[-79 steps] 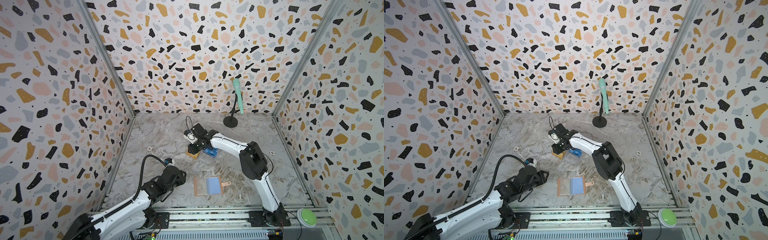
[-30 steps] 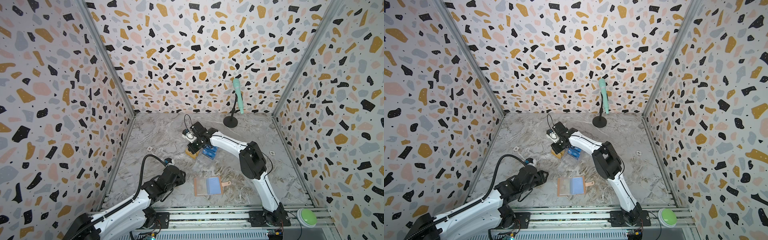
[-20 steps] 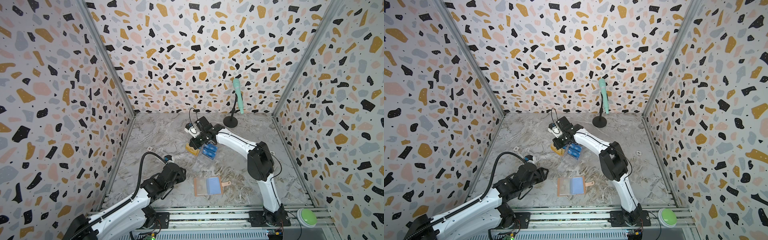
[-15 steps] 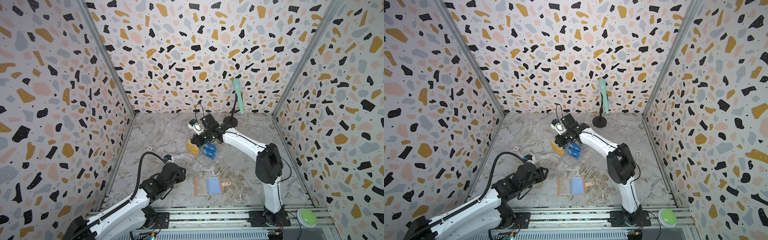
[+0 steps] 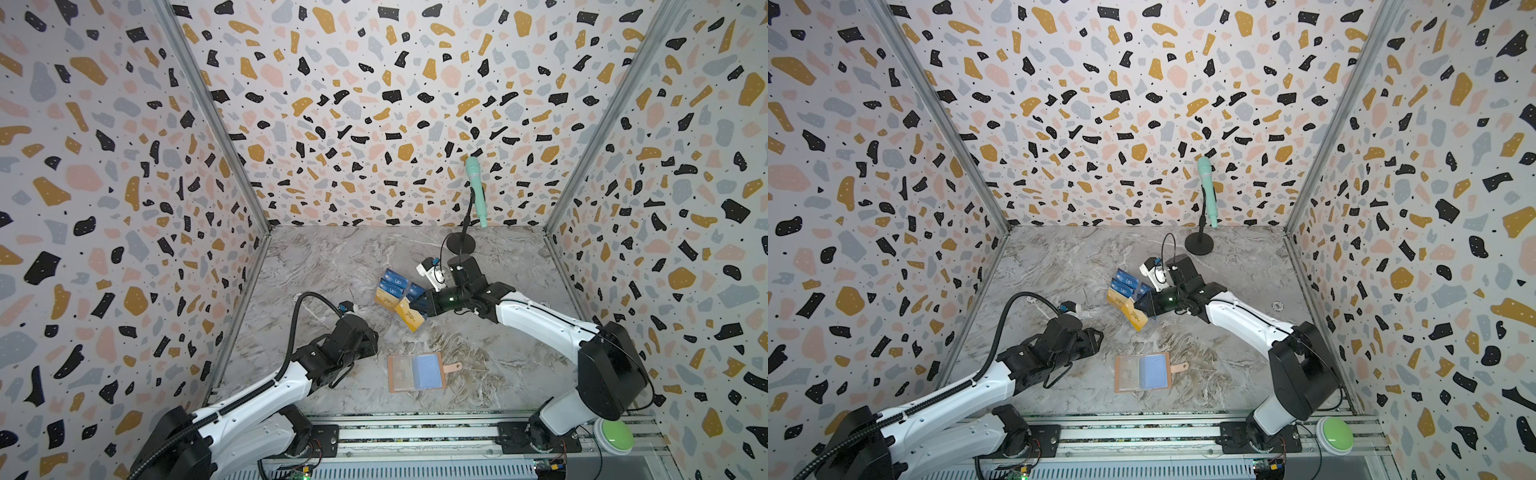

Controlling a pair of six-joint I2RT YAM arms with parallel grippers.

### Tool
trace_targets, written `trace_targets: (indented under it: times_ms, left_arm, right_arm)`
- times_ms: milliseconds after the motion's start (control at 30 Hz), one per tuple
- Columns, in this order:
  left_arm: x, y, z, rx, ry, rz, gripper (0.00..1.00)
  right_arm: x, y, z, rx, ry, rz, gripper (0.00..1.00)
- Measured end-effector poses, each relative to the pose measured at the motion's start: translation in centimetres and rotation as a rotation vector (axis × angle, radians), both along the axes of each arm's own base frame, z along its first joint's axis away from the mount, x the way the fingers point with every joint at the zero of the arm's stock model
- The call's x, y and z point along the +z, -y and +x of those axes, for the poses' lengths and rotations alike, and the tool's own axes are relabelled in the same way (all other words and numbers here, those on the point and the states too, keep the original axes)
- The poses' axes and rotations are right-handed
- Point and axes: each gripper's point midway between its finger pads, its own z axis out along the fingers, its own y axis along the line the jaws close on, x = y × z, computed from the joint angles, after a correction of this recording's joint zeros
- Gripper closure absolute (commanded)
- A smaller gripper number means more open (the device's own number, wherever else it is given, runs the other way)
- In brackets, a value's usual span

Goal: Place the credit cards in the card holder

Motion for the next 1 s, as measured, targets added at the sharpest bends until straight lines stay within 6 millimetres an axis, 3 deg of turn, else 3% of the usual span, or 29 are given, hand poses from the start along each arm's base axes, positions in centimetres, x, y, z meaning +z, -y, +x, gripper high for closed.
trace_targets:
  times_ms: [100, 267, 433, 767, 1000]
  left_arm:
    - [0.0, 0.5, -0.1, -0.013, 0.002, -0.007, 0.58]
    - [-0.5, 2.4, -1.6, -0.069, -0.013, -0.029, 0.59]
    - [-1.9, 4.1, -3.5, -0.107, -0.05, -0.088, 0.6]
    - [-4.2, 7.6, -4.6, -0.196, -0.115, -0.11, 0.67]
    - [-4.2, 8.9, -4.0, -0.215, -0.103, -0.135, 0.73]
  right_arm:
    - [-0.9, 1.0, -2.1, -0.007, -0.047, 0.036, 1.0]
    - [-4.8, 3.1, -5.7, -0.034, -0.178, 0.049, 1.0]
    - [-8.3, 4.4, -7.9, -0.064, -0.291, 0.029, 1.0]
    - [-9.9, 4.7, -9.4, -0.095, -0.377, 0.065, 1.0]
    - [-11.0, 4.8, -9.4, -0.116, -0.416, 0.052, 1.0]
